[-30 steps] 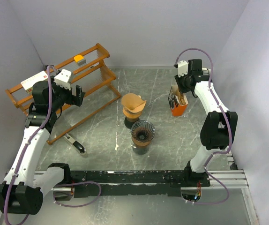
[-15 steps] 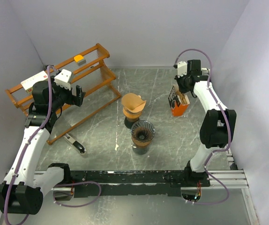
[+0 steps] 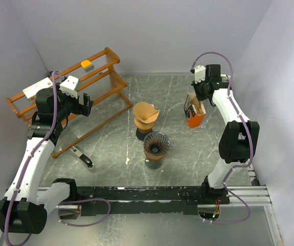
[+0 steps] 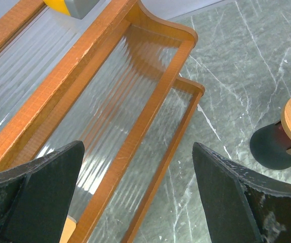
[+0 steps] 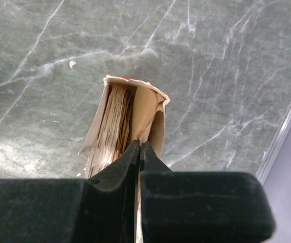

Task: Place the coffee filter in the dripper
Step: Pick up the coffee filter from the coffee filter holder.

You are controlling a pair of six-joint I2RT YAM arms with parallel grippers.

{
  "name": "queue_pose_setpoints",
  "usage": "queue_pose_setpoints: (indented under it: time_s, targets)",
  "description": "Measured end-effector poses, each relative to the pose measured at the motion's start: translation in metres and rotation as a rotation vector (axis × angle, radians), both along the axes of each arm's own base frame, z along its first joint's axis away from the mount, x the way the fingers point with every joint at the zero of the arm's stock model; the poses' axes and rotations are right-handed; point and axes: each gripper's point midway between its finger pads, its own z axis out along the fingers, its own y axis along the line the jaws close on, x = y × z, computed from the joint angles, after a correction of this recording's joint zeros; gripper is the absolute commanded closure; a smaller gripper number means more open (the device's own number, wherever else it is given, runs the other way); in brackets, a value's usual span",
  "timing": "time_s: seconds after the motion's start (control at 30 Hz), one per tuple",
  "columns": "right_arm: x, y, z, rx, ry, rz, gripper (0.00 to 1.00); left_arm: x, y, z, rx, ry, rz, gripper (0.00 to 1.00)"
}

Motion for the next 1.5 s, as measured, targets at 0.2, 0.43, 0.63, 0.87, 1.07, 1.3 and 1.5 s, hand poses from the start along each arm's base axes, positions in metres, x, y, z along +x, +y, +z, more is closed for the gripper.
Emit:
queue_pose_setpoints:
  time_s: [0.2, 0.43, 0.63, 0.87, 1.07, 1.3, 1.5]
  targets:
    - [-0.003, 0.0, 0.022, 0.005, -0.044, -0.001, 1.0, 0.0, 0.0, 0.0, 0.0, 0.001, 0.0, 0.0]
    - [-0.012, 0.002, 0.044, 0.02, -0.079, -0.001, 1.0, 0.0, 0.0, -0.001, -0.001, 0.002, -0.003, 0.0]
    - [-0.022, 0.004, 0.059, 0.031, -0.104, -0.001, 1.0, 0.0, 0.0, -0.001, -0.002, 0.002, -0.003, 0.0]
    - [-0.035, 0.007, 0.087, 0.053, -0.155, 0.007, 1.0, 0.0, -0.001, 0.0, -0.004, 0.002, -0.01, 0.0]
    - [-0.047, 0.01, 0.107, 0.071, -0.191, 0.014, 1.0, -0.001, -0.002, 0.0, -0.004, 0.002, -0.014, 0.0]
    - [-0.053, 0.015, 0.153, 0.097, -0.288, 0.027, 1.0, -0.002, -0.003, 0.002, -0.006, -0.006, -0.021, 0.0]
    - [-0.061, 0.03, 0.202, 0.158, -0.392, 0.093, 1.0, -0.003, -0.004, 0.003, -0.005, -0.008, -0.03, 0.0]
